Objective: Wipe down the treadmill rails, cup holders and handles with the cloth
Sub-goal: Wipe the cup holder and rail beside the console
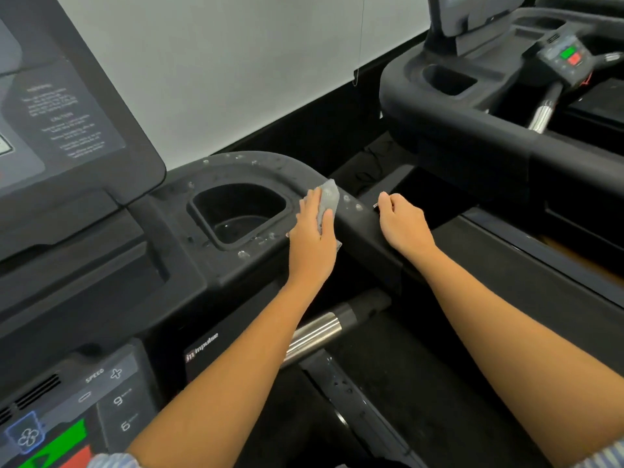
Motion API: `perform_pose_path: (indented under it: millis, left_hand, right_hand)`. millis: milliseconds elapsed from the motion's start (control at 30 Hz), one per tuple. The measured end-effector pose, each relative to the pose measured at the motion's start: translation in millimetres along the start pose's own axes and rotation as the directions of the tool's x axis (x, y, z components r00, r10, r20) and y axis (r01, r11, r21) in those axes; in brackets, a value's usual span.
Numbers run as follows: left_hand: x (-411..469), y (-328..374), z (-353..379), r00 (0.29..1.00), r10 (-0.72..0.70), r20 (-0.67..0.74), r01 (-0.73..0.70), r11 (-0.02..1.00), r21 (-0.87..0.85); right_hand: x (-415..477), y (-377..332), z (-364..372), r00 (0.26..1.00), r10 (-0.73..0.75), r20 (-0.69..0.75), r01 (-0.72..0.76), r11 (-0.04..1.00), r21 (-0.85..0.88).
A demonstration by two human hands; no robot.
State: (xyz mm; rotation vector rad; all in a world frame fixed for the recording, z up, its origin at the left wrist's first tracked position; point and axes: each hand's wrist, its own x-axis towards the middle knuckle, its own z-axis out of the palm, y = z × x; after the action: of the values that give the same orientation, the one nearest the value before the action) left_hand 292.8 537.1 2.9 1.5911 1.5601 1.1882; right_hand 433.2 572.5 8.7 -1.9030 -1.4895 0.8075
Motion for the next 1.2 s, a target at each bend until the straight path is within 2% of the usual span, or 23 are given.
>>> perform_pose_path:
  millis: [100, 233, 367, 433, 500, 567, 633, 733, 833, 933, 1067, 1133, 1200]
  left_hand:
    - [12, -3, 10, 0.983, 0.12, 0.135, -0.141, 0.977, 0.16]
    - [28, -11, 30, 0.893, 0.237, 0.382, -0.402, 0.802, 0.442]
    - [41, -7, 34, 0.879, 0.327, 0.347, -0.465, 0.744, 0.479]
    - [51, -10, 31, 0.892, 0.296, 0.342, -0.446, 0.694, 0.565]
    - [61, -14, 28, 0.928, 0.196, 0.318, -0.365, 0.656, 0.661]
    - [65, -13, 27, 0.949, 0.133, 0.285, -0.297, 0.677, 0.673]
    - [60, -8, 28, 0.949, 0.148, 0.278, -0.294, 0.731, 0.615]
    - [43, -8, 29, 0.926, 0.249, 0.283, -0.363, 0.792, 0.491]
    - [34, -13, 27, 0.908, 0.276, 0.316, -0.396, 0.811, 0.43]
    - [44, -18, 21, 0.915, 0.237, 0.328, -0.373, 0.806, 0.46]
    - [64, -23, 11, 0.952, 0.13, 0.279, -0.271, 0.782, 0.561]
    - [60, -20, 13, 0.958, 0.127, 0.258, -0.256, 0.785, 0.564]
    - [49, -16, 17, 0.95, 0.185, 0.25, -0.293, 0.802, 0.521]
  right_hand:
    - [1, 1, 5, 0.999, 0.044, 0.015, -0.042, 0.993, -0.113]
    - [2, -1, 3, 0.996, 0.089, -0.002, -0.089, 0.995, -0.037]
    - [1, -1, 2, 0.995, 0.101, -0.013, -0.101, 0.994, -0.029]
    - [0, -1, 1, 0.995, 0.099, -0.01, -0.099, 0.994, -0.045]
    - [0, -1, 0, 0.995, 0.1, -0.003, -0.1, 0.993, -0.058]
    - [0, -1, 0, 0.996, 0.093, 0.002, -0.093, 0.994, -0.061]
    - [0, -1, 0, 0.997, 0.08, 0.007, -0.079, 0.995, -0.065]
    - [-1, -2, 0, 0.998, 0.06, 0.034, -0.057, 0.995, -0.085]
    - [-1, -3, -1, 0.997, 0.064, 0.048, -0.06, 0.995, -0.081]
    - [-1, -3, -1, 0.997, 0.064, 0.049, -0.06, 0.994, -0.088]
    - [-4, -2, 0, 0.998, 0.042, 0.045, -0.035, 0.99, -0.137]
    - [-5, -2, 2, 0.999, 0.025, 0.032, -0.019, 0.988, -0.153]
    - [-5, -1, 2, 1.0, 0.0, 0.014, 0.003, 0.987, -0.159]
